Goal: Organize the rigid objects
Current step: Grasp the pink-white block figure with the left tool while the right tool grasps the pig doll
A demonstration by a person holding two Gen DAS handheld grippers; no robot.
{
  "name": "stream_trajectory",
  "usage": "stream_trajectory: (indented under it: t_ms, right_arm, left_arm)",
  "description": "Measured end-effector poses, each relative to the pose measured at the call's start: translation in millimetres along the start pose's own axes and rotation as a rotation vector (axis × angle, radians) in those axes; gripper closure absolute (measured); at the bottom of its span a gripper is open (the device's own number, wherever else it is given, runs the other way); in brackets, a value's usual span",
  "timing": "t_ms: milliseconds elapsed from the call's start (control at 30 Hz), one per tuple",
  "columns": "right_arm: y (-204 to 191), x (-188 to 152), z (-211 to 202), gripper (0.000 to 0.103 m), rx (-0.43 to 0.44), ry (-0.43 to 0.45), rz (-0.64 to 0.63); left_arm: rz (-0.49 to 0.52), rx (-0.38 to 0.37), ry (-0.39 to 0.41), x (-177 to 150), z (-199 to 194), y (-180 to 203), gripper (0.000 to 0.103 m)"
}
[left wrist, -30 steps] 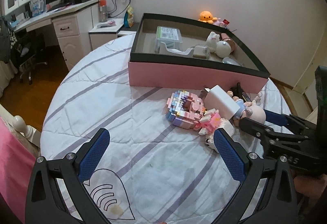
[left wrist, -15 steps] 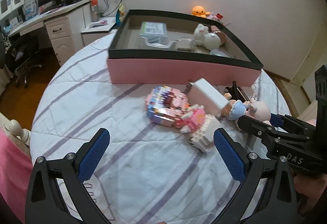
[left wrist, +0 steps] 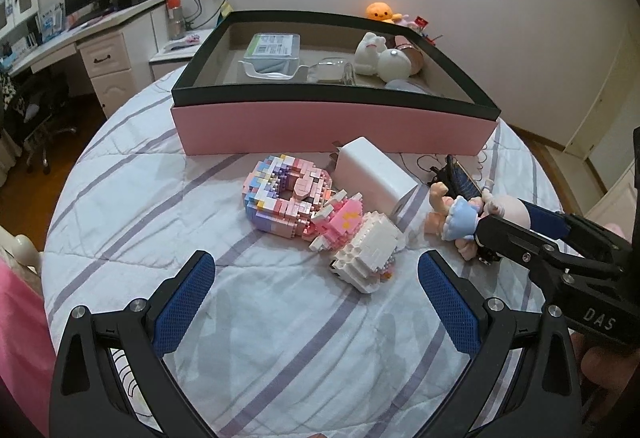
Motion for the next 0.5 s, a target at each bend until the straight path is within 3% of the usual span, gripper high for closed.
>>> stream_trajectory:
  t_ms: [167,300,500]
  right_arm:
    - [-8.5,1.6,8.1,0.041,0.006,-0.021,-0.039]
    - [-15.4,4.4,4.5,0.051,0.038,-0.013,-0.062]
    - [-24.3,5.3,13.4,0.052,0.041,-0.044,-0.11]
  left_arm:
    - [-0.012,-0.003,-0.004,-1.7,0.8,-3.8,0.0]
    - [-0.022,0.008,-0.004,-2.1,0.9,-8.3,0.0]
    - [-0.055,0.01,-0.01,-3.2,2.6,-18.7,0.0]
Point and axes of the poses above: each gripper's, at about its wrist camera, not at the fingertips, and z roughly the way its jaws point, y to its right, x to its top, the point moved 4 cm from there along z, roughly the way its jaws point, and after that the axes turned 8 degrees about -y, right-handed, at the moved point
